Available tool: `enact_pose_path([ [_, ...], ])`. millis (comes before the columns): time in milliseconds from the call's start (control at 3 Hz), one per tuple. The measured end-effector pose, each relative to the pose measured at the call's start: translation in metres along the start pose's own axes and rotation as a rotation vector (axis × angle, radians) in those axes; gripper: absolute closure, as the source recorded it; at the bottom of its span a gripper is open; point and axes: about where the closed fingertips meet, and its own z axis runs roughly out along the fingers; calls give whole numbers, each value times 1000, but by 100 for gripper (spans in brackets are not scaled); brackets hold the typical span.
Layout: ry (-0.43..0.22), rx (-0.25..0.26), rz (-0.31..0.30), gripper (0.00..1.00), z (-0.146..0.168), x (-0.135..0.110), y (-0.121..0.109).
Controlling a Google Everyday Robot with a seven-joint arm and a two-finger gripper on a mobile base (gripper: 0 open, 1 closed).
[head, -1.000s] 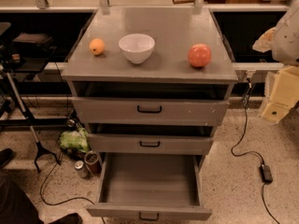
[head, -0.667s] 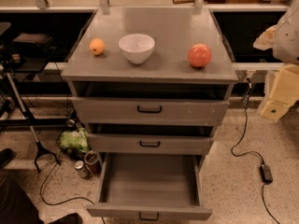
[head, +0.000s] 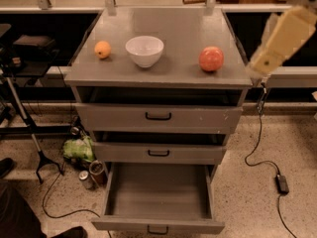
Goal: Place orange into bottom drawer
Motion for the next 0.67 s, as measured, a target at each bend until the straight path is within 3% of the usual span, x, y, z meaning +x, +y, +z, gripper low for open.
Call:
enact_pose_path([
  [333,-137,52,-35,0,-10,-73,-36],
  [667,-315,86,-97,0,-21,-169,-59],
])
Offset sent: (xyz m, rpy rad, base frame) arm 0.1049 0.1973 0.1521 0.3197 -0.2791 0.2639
